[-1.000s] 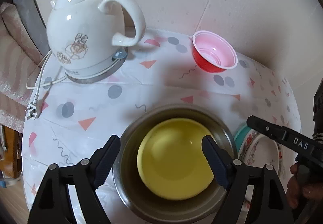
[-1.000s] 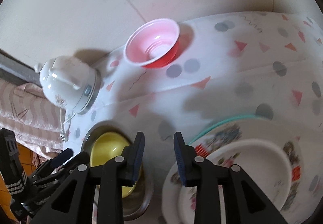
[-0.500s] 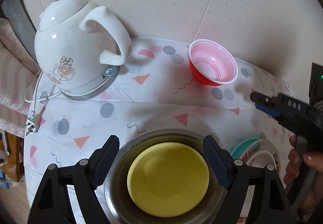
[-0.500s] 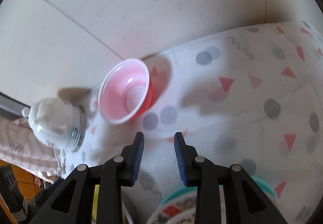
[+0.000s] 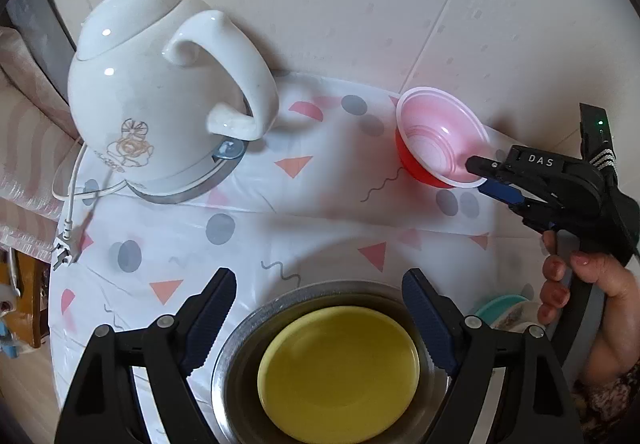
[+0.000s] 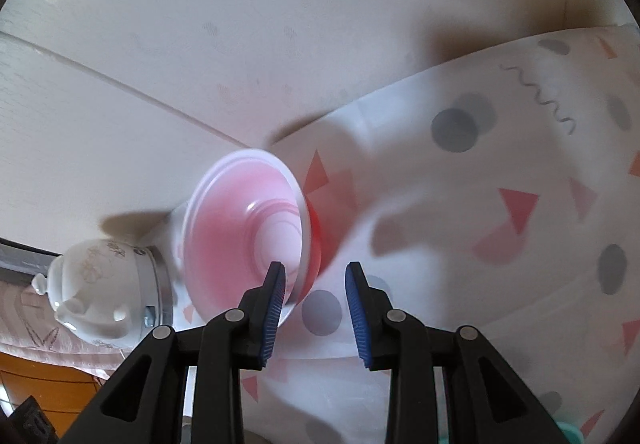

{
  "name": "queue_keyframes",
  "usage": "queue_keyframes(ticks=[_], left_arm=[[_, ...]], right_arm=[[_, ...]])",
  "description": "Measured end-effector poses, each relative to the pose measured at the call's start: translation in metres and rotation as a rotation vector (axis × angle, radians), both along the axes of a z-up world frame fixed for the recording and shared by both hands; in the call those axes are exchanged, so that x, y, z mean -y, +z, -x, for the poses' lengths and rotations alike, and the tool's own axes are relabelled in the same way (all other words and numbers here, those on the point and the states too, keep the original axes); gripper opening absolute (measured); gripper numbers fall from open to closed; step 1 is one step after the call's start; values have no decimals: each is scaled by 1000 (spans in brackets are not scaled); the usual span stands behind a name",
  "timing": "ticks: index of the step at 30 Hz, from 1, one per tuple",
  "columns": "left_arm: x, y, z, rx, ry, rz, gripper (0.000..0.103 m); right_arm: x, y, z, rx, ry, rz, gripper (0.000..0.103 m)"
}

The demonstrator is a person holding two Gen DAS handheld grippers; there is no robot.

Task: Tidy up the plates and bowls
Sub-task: 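Move both grippers toward the pink-and-red plastic bowl, then close both grippers on the rim of the pink-and-red bowl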

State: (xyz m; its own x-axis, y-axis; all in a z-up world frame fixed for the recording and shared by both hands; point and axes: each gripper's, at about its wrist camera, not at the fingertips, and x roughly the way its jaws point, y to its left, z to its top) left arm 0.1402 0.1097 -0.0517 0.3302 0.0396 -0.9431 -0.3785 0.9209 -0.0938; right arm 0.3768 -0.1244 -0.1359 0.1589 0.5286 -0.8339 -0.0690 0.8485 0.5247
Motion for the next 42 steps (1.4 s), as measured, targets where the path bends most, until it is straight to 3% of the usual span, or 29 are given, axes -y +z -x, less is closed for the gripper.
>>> queue_keyframes(ticks=[11,22,29,32,34,37,42], left_arm=[[6,-5,-32,3,-10,10,86],[30,-25,-82,-25,-66,30,82],[45,-39,-104,-58,-123,-21,79],[46,-42,-108,-61,-130,-24,69],[47,-48,-112,-72,-143,-16,50],[46,-53,-113,-73,-145,26,35],[51,-55,-111,-61,-180,20,17]], right_arm=[[0,-9,8,25,44,-32,12],[15,-6,25,49,69,-16,11],[12,-10,32,39,62,-21,11],[9,-10,32,37,61,-20,11],[5,-12,30,39,63,-13,11],[2,-13,31,35,62,-18,11],[2,-14,31,34,70,-22,11]])
